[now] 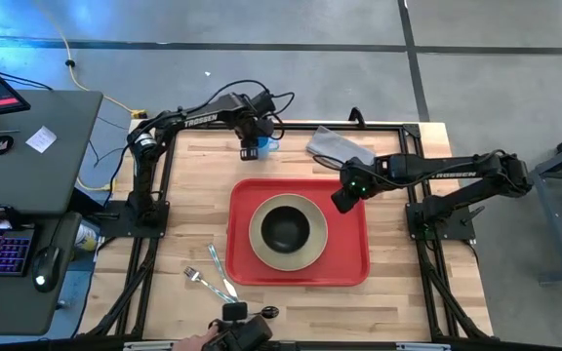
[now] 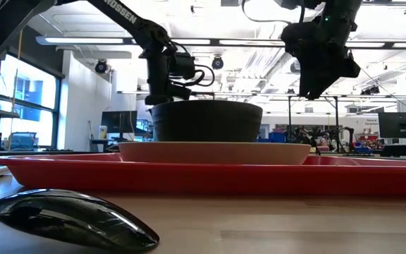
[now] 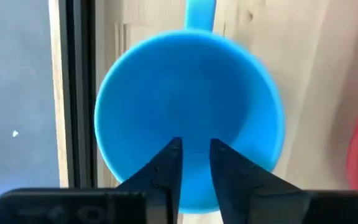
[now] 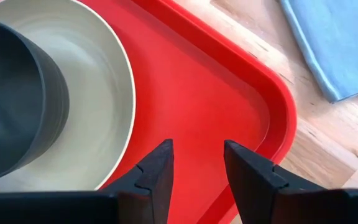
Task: Set up tray
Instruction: Put the blue mug on the red tray to the top left of the brown plate
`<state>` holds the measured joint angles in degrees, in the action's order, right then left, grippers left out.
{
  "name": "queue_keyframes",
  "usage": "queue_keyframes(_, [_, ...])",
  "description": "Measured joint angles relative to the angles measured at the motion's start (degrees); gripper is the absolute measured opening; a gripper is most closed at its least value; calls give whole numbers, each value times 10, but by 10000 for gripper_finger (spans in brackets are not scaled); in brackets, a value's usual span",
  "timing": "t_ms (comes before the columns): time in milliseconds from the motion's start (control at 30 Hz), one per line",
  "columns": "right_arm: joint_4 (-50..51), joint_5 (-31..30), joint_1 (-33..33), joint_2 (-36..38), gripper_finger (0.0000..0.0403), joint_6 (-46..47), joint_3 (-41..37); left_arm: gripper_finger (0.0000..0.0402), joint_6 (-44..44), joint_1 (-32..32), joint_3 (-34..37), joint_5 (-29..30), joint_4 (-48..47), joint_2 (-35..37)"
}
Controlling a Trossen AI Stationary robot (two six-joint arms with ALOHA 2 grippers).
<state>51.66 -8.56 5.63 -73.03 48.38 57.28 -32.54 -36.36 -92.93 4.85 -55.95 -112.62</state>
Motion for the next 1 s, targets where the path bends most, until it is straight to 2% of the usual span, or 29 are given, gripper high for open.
queue_keyframes(233, [0,-6,0,0,133,0,0,84,5,0,-21,-16,-25,0])
queue_keyframes(400, [0,-37,0,0,133,0,0,82,31,2,-33,-58,-44,0])
queue_keyframes(533, [0,-62,0,0,133,5,0,108,3,16,-35,-65,-53,0])
queue_keyframes(733, [-1,-104,0,0,133,26,0,173,-16,24,-35,-79,-60,0])
queue_keyframes(867, [-2,-105,0,0,133,16,0,209,-19,22,-35,-77,-59,0])
queue_keyframes(1000, [-1,-104,0,0,133,0,0,222,-6,23,-38,-65,-74,1])
